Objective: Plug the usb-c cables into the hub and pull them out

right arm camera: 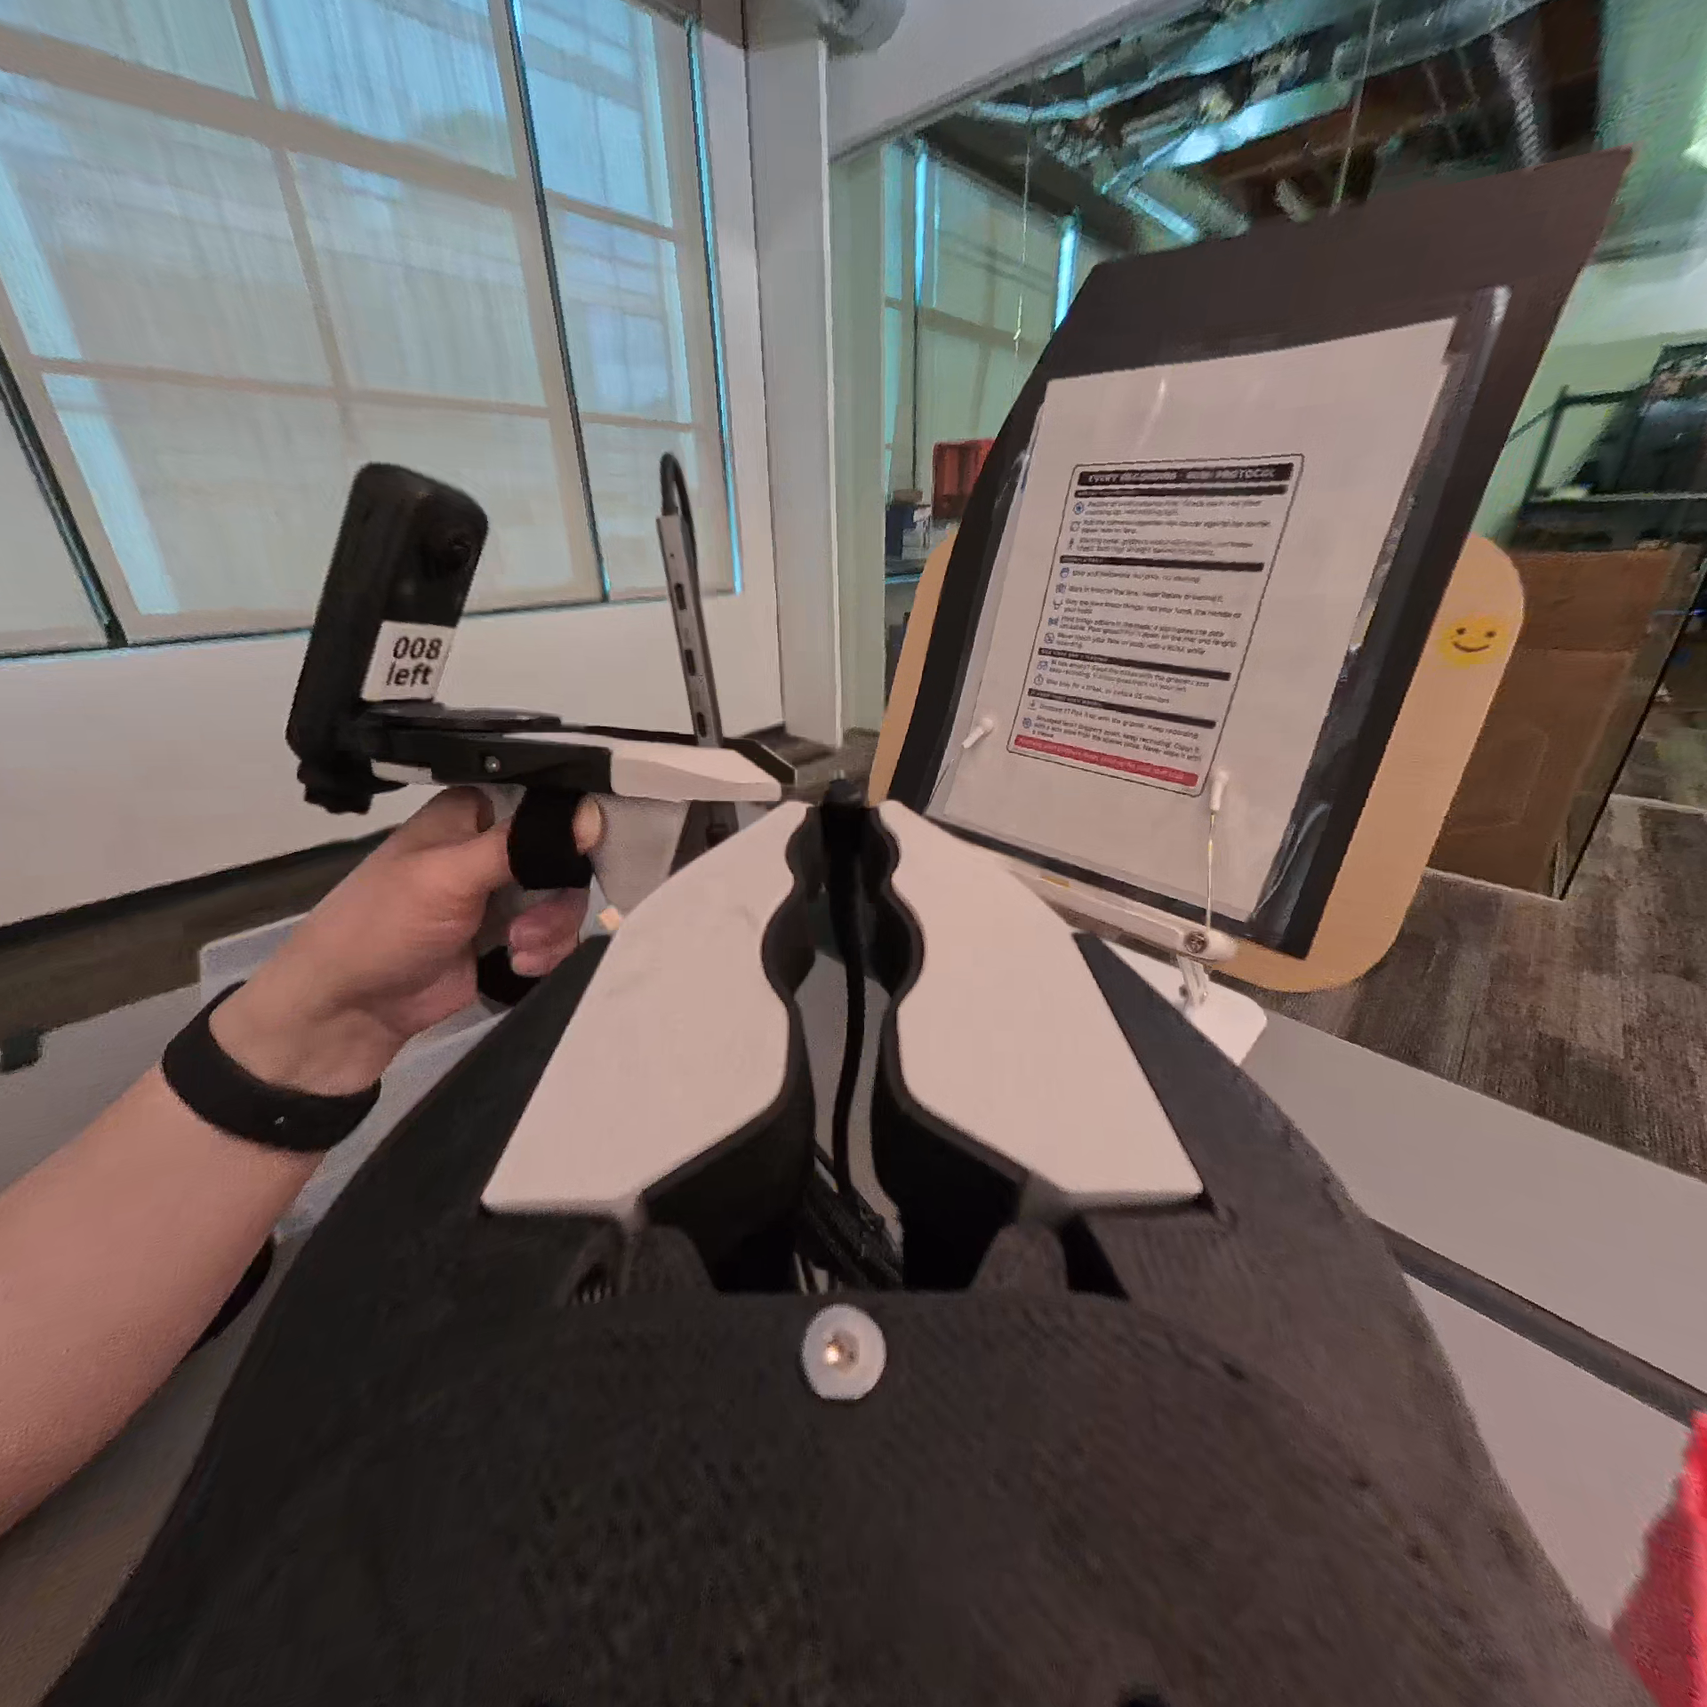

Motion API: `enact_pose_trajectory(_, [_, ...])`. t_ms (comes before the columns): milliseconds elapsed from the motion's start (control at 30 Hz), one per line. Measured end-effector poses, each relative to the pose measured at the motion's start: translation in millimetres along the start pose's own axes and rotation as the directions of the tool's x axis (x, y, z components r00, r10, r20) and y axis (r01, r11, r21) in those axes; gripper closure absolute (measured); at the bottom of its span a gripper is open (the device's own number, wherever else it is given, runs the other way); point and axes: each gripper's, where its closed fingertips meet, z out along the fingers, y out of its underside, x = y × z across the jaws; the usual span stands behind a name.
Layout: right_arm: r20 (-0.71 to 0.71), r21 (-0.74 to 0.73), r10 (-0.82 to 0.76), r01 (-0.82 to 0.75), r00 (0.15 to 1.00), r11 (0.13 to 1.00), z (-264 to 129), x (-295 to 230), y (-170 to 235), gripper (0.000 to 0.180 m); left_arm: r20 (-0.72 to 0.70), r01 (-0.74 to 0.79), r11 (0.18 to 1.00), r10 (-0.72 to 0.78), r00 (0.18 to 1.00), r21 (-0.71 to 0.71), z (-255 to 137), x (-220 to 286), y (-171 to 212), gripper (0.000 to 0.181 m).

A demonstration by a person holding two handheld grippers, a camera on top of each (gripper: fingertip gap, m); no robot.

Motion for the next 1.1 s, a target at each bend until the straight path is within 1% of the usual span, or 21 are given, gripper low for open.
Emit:
enact_pose_trajectory(100, [0.033,-0.045,-0.037,0.038,0.999,0.998,-24.7,9.4,-28.3,0.172,0.021,-0.134,0.989,0.135,0.991,-0.056,7.9,18.9,4.1,0.159])
enact_pose_trajectory(133, [0.024,-0.026,-0.075,0.076,0.997,0.997,-38.4,13.9,-42.3,0.172,0.037,-0.175,0.982,0.178,0.983,-0.075,10.4,23.0,6.1,0.159])
enact_pose_trajectory(200, [-0.077,-0.011,-0.155,0.155,0.985,0.988,-71.2,31.7,-68.5,0.171,0.073,-0.242,0.964,0.251,0.965,-0.112,13.7,26.4,10.3,0.159])
enact_pose_trajectory(267, [-0.122,-0.085,-0.206,0.197,0.971,0.977,-102.8,44.7,-78.1,0.171,0.077,-0.269,0.953,0.281,0.957,-0.137,16.6,29.4,14.4,0.159])
enact_pose_trajectory(333, [-0.191,-0.193,-0.27,0.233,0.944,0.953,-131.6,67.5,-74.2,0.171,0.049,-0.256,0.956,0.265,0.963,-0.141,18.5,33.8,16.9,0.159])
enact_pose_trajectory(367, [-0.211,-0.261,-0.276,0.218,0.938,0.94,-143.8,80.3,-65.2,0.171,0.034,-0.245,0.959,0.252,0.967,-0.141,18.9,35.4,17.8,0.159])
enact_pose_trajectory(400, [-0.194,-0.342,-0.25,0.174,0.949,0.923,-153.3,89.8,-49.2,0.171,0.02,-0.236,0.961,0.242,0.97,-0.143,19.0,36.9,18.7,0.159])
enact_pose_trajectory(500, [-0.167,-0.532,-0.166,0.053,0.972,0.845,-171.7,124.2,6.2,0.171,0.012,-0.229,0.961,0.234,0.972,-0.156,18.6,36.9,21.0,0.159])
enact_pose_trajectory(533, [-0.149,-0.605,-0.114,0.001,0.982,0.796,-175.9,132.5,31.0,0.171,0.012,-0.232,0.96,0.236,0.972,-0.158,18.5,37.1,21.2,0.159])
enact_pose_trajectory(600, [-0.141,-0.731,-0.098,-0.037,0.985,0.681,-183.4,152.9,76.4,0.171,0.012,-0.238,0.957,0.243,0.97,-0.164,18.7,38.0,22.0,0.159])
enact_pose_trajectory(633, [-0.108,-0.781,-0.057,-0.049,0.993,0.622,-185.6,153.3,97.4,0.171,0.011,-0.243,0.956,0.248,0.969,-0.167,18.9,38.8,22.5,0.159])
enact_pose_trajectory(667, [-0.067,-0.813,-0.035,-0.034,0.997,0.581,-185.1,153.4,113.3,0.17,0.011,-0.248,0.954,0.253,0.967,-0.169,19.1,39.2,22.9,0.159])
enact_pose_trajectory(733, [-0.014,-0.816,-0.002,-0.011,1.0,0.578,-176.9,154.2,131.0,0.171,0.014,-0.256,0.95,0.262,0.965,-0.178,19.5,39.4,24.0,0.159])
enact_pose_trajectory(800, [-0.028,-0.833,0.066,-0.06,0.997,0.55,-174.9,156.0,145.9,0.169,0.014,-0.261,0.948,0.268,0.963,-0.182,19.8,39.7,24.5,0.159])
enact_pose_trajectory(833, [-0.049,-0.844,0.062,-0.075,0.997,0.532,-176.0,160.7,151.5,0.163,0.01,-0.26,0.948,0.266,0.964,-0.183,19.9,40.3,24.7,0.159])
enact_pose_trajectory(867, [-0.067,-0.847,0.041,-0.079,0.997,0.526,-176.3,165.6,153.4,0.149,0.003,-0.259,0.949,0.263,0.965,-0.183,19.9,41.4,24.9,0.159])
enact_pose_trajectory(900, [-0.079,-0.843,0.009,-0.071,0.997,0.533,-175.4,169.3,150.1,0.141,-0.008,-0.256,0.949,0.259,0.966,-0.183,19.9,42.8,25.2,0.159])
enact_pose_trajectory(933, [-0.09,-0.828,-0.034,-0.056,0.995,0.559,-171.7,172.1,140.7,0.138,-0.021,-0.251,0.95,0.252,0.968,-0.183,19.7,44.5,25.4,0.159])
enact_pose_trajectory(967, [-0.097,-0.797,-0.086,-0.026,0.992,0.604,-163.6,172.7,125.3,0.137,-0.037,-0.248,0.952,0.245,0.969,-0.181,19.5,46.8,25.4,0.159])
enact_pose_trajectory(1033, [-0.091,-0.676,-0.214,0.097,0.973,0.731,-135.1,161.9,80.3,0.134,-0.071,-0.247,0.953,0.238,0.969,-0.173,19.2,52.5,25.1,0.159])
enact_pose_trajectory(1100, [-0.051,-0.49,-0.271,0.213,0.961,0.846,-98.8,124.7,33.0,0.133,-0.08,-0.252,0.952,0.241,0.967,-0.176,19.8,55.8,25.7,0.159])
